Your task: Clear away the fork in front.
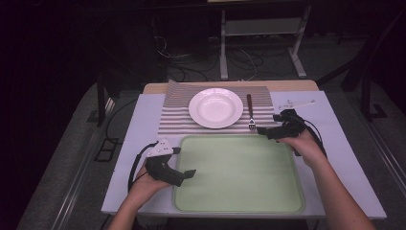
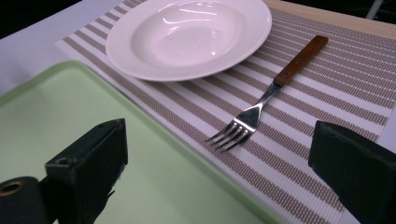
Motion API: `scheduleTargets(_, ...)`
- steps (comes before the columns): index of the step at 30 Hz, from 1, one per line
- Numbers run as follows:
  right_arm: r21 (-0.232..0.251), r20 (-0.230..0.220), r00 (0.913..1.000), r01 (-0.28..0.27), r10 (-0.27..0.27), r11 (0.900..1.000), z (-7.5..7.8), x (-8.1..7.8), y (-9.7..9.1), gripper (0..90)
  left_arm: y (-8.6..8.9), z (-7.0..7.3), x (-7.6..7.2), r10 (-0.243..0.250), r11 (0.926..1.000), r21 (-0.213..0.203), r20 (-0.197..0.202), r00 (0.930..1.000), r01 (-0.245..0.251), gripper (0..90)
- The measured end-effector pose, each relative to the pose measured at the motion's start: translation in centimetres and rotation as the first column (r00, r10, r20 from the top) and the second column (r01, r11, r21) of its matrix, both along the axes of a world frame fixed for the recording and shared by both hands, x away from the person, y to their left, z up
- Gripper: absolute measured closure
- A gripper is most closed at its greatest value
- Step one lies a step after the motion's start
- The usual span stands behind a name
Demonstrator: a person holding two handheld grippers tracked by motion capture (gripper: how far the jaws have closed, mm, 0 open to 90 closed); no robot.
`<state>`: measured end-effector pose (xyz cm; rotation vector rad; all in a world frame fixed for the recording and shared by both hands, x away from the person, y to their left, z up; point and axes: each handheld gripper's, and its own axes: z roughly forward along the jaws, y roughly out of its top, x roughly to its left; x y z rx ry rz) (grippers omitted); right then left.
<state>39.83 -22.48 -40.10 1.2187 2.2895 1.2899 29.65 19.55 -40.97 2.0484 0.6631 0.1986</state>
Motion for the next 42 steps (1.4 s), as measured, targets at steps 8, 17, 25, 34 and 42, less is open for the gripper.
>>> scheduleTargets(8, -0.044, -0.044, 0.9989, 0.01, -0.012, 0.999, 0.3, 2.4, 1.0, 11.4, 0.0, 0.0, -0.1, -0.006, 1.0, -0.003, 0.001, 1.0, 0.006, 0.0)
scheduleTargets(17, -0.083, -0.093, 0.9955, 0.012, -0.02, 0.9965, 0.1, 4.4, 1.9, 15.5, -0.3, 0.0, -0.3, -0.018, 0.9998, 0.007, 0.014, 0.9997, 0.018, 0.0)
scheduleTargets(25, -0.114, -0.135, 0.9889, 0.045, -0.061, 0.9924, 0.4, 6.7, 2.4, 22.7, -0.4, -0.1, -0.3, -0.023, 0.9995, 0.02, 0.016, 0.9996, 0.023, 0.0)
scheduleTargets(34, -0.178, -0.201, 0.9717, 0.088, -0.124, 0.98, 0.0, 10.1, 3.2, 29.5, -0.3, -0.2, -0.1, -0.021, 0.9996, 0.017, 0.016, 0.9997, 0.021, 0.0)
scheduleTargets(42, -0.234, -0.251, 0.9597, 0.067, -0.126, 0.9699, -0.3, 12.5, 4.1, 40.6, 0.0, -0.3, 0.2, -0.024, 0.9996, 0.017, 0.017, 0.9996, 0.024, 0.0)
